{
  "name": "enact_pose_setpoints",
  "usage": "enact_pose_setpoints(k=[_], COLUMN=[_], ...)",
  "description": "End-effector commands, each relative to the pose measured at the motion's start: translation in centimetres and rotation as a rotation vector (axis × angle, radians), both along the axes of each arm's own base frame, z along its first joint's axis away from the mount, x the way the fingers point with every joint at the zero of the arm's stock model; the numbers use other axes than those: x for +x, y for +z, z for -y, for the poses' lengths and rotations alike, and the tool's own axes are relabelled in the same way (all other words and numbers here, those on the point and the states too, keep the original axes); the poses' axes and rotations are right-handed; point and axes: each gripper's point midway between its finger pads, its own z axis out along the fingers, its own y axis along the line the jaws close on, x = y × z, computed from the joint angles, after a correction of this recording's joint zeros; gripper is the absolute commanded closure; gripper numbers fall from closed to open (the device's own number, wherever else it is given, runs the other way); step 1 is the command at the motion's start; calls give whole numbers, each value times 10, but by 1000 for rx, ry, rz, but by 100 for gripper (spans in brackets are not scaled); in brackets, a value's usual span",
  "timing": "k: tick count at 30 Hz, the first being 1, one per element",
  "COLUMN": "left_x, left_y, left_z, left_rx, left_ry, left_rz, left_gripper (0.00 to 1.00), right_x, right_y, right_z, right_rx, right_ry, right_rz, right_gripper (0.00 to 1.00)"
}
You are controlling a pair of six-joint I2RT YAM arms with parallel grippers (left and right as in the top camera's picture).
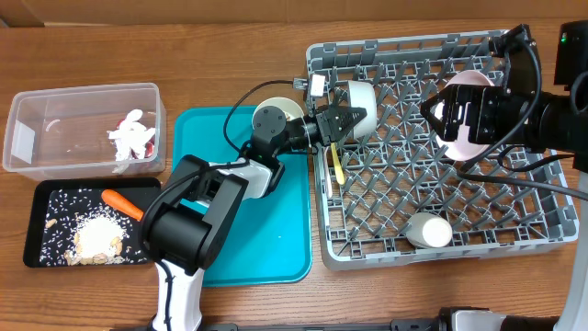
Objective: Sort waste into correct bins and load items into the dishwasher rack
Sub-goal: 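Lower the bowl into the rack's left side and open the left gripper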
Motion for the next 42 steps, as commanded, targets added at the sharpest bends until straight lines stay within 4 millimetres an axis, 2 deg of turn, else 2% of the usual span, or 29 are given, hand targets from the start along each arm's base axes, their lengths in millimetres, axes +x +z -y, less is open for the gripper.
enact_pose_setpoints(k=[1, 7, 13, 17, 18, 19, 20, 28, 35, 39, 42], left_x=[3, 0, 13, 22, 23, 24, 25, 31, 33, 31, 30], left_y=[-5, -8, -26, -30, -30, -30, -30, -45, -46, -37, -18], left_z=[-5, -14, -38, -53, -56, -59, -62, -87, -105, -108, -109], left_rx=[20, 32, 75, 82, 81, 81, 81, 101, 96, 87, 80], left_ry=[-21, -75, -56, -36, -34, -34, -35, -32, -47, -61, -58], left_rz=[10, 3, -74, -96, -96, -96, -97, -186, -217, -215, -170], left_gripper=[96, 90, 90, 83, 76, 60, 0, 0, 0, 0, 1], right_x=[0, 0, 0, 0, 0, 0, 0, 0, 0, 0, 0], right_y=[2, 2, 2, 2, 2, 2, 2, 2, 2, 2, 2], right_z=[-1, -1, -1, -1, -1, -1, -1, -1, -1, -1, -1], right_rx=[-2, -2, -2, -2, -2, -2, -2, -2, -2, -2, -2], right_ry=[3, 3, 3, 3, 3, 3, 3, 3, 3, 3, 3], right_rz=[9, 9, 9, 9, 9, 9, 9, 9, 9, 9, 9], right_gripper=[0, 0, 0, 0, 0, 0, 0, 0, 0, 0, 0])
